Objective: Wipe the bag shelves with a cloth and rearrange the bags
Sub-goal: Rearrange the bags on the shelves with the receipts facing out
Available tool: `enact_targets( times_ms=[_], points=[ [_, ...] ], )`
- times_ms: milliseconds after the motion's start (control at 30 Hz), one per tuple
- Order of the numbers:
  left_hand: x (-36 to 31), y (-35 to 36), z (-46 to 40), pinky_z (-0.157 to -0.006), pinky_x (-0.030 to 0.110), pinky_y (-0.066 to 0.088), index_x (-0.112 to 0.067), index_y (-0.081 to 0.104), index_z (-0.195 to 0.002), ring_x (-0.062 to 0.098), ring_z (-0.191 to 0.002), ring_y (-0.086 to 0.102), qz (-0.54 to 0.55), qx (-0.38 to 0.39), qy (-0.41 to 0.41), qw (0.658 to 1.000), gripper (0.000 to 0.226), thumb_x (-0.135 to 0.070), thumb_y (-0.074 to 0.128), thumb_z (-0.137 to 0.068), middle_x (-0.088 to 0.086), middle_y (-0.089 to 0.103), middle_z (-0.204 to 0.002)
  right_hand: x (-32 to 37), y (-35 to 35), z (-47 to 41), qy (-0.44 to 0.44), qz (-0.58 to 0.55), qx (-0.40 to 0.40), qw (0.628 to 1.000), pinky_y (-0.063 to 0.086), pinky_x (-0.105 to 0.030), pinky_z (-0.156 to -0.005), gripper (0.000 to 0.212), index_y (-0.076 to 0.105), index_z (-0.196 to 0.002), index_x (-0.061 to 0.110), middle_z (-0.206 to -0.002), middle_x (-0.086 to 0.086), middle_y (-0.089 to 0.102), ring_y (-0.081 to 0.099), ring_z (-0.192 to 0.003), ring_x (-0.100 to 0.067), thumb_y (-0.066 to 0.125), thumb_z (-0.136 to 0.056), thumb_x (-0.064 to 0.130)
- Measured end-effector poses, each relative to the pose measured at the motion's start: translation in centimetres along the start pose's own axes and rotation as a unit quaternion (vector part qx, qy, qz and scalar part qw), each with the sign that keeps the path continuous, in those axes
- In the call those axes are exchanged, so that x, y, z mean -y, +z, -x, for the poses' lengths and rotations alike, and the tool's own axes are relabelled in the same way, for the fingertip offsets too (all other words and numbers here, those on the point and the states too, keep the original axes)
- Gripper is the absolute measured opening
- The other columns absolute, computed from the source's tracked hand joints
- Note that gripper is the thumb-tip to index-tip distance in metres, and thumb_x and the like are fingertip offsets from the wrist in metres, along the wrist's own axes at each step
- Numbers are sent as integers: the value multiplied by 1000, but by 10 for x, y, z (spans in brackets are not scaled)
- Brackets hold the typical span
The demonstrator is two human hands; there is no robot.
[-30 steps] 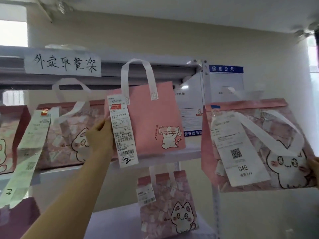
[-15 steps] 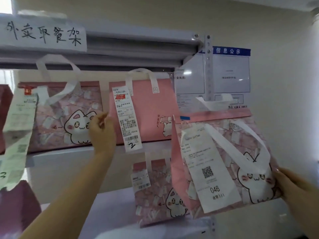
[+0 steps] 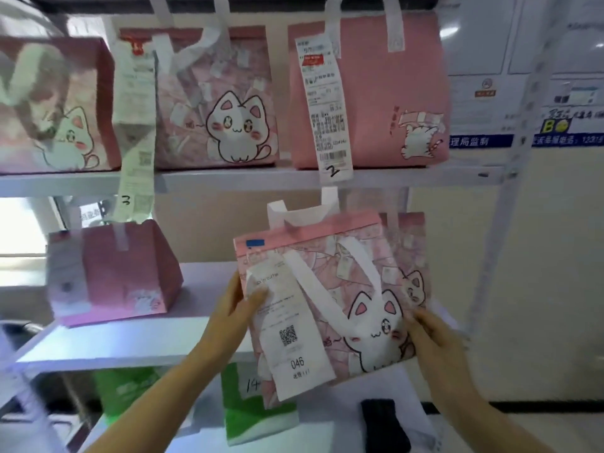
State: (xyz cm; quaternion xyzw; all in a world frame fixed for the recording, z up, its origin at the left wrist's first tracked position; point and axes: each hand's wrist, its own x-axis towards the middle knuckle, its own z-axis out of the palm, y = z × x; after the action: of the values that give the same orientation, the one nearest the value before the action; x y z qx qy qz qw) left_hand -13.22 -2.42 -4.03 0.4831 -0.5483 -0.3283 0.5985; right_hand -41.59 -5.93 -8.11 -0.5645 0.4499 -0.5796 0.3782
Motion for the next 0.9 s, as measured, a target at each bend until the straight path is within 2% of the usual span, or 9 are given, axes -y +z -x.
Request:
enact_targets(
  times_ms=[133,333,467,567,633,733,800,867,900],
  points=[
    [12,-38,-11,-64,25,56,-21,50,-123,20,-89,71,15,-12,-57,998,33,-18,56,-91,3,72,-105,-26,52,-11,56,-15,45,997,52,-15,-63,18,68,-94,15,-89,4,74,69,-83,-11,51,-96,13],
    [30,-90,-51,-77,40,58,-21,47,-128,25,-98,69,-10,-20,-101,995,38,-22,58,-92,5,70,-110,-45,120,-39,86,-13,67,994,55,-43,-80,16,67,-84,18,-88,-4,72,68,-87,-24,55,-93,11],
    [51,-111,-73,-82,48,56,-23,48,-128,25,-99,69,-31,-34,-125,991,36,-23,56,-93,4,71,-107,-61,155,-49,118,-9,75,990,55,-35,-76,14,66,-88,16,-89,-2,73,68,-88,-22,58,-90,6],
    [63,-114,-82,-65,32,58,-31,44,-134,18,-89,70,-44,-59,-144,987,43,-31,57,-92,-1,71,-105,-69,175,-52,137,-6,75,988,56,-41,-79,13,65,-91,12,-88,-3,73,69,-88,-25,57,-90,3],
    [68,-113,-83,-56,25,54,-31,46,-132,11,-81,70,-53,-85,-143,985,43,-36,57,-91,-4,71,-101,-71,181,-53,142,-10,74,987,55,-36,-77,14,65,-93,13,-89,-2,73,69,-89,-22,56,-90,2],
    [66,-116,-78,-54,20,53,-30,50,-127,5,-79,69,-74,-72,-129,986,35,-32,55,-92,-8,71,-99,-65,181,-55,143,-15,67,987,52,-24,-71,15,64,-97,14,-92,5,72,67,-88,-13,56,-91,3],
    [59,-118,-70,-69,27,56,-32,46,-129,7,-92,68,-71,-61,-120,988,36,-26,53,-95,-8,68,-109,-56,176,-57,147,-37,59,987,51,-22,-82,27,59,-114,12,-107,4,68,64,-98,-11,57,-90,1],
    [47,-123,-59,-93,33,48,-27,36,-141,12,-114,56,-69,-79,-107,989,50,-26,54,-94,-9,55,-130,-38,165,-55,133,-38,55,989,46,-33,-98,44,50,-130,12,-125,-2,60,58,-113,-18,60,-88,3],
    [39,-128,-51,-97,32,43,-24,33,-144,11,-120,50,-84,-94,-97,987,56,-29,55,-93,-9,48,-135,-26,159,-53,115,-33,61,991,44,-35,-100,47,49,-131,16,-128,-3,58,56,-115,-18,61,-88,4]
  ],
)
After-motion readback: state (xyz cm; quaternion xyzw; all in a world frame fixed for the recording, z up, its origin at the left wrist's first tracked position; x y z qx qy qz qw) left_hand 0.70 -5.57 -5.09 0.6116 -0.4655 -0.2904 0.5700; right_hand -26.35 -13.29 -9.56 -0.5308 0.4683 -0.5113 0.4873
